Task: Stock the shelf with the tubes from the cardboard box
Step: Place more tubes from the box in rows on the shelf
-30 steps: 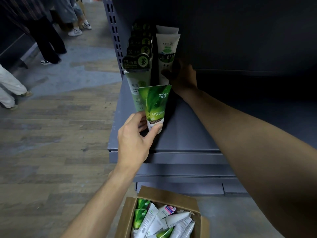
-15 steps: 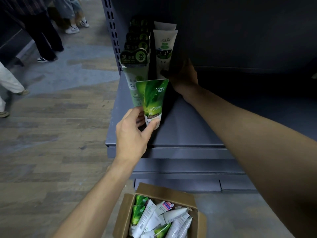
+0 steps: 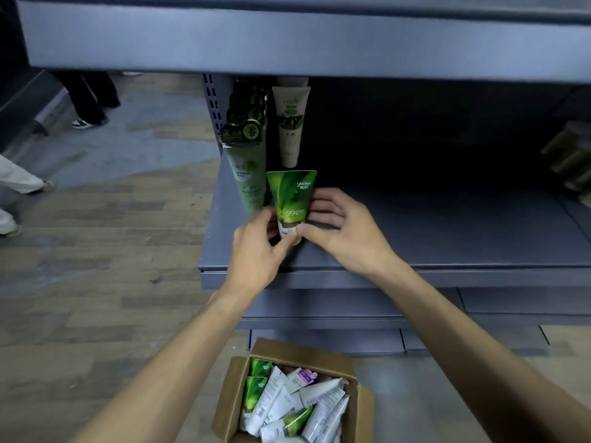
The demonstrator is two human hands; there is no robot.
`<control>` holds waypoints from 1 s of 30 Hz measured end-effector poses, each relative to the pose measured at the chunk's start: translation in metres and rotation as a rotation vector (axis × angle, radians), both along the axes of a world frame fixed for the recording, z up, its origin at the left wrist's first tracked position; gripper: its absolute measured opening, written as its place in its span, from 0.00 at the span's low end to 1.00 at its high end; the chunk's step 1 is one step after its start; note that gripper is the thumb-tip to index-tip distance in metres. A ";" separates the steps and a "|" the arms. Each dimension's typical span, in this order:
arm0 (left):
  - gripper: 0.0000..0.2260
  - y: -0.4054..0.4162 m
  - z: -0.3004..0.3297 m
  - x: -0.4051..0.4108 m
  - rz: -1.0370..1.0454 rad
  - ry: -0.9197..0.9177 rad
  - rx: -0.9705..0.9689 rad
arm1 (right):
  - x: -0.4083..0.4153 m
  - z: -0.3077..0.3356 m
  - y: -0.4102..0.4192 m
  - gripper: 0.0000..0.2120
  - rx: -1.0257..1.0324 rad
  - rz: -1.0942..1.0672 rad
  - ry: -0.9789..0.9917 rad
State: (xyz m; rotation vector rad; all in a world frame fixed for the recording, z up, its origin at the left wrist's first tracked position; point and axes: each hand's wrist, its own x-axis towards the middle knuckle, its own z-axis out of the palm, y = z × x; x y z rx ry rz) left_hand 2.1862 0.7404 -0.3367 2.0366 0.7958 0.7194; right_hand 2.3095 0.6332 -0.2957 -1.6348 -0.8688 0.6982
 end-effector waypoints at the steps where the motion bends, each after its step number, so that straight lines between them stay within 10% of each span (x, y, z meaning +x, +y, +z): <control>1: 0.16 -0.004 0.000 0.004 -0.018 0.011 -0.003 | 0.002 0.002 -0.004 0.23 0.005 -0.021 -0.011; 30: 0.19 -0.007 -0.023 0.075 0.072 -0.077 -0.014 | 0.119 -0.002 0.032 0.18 -0.082 -0.255 -0.460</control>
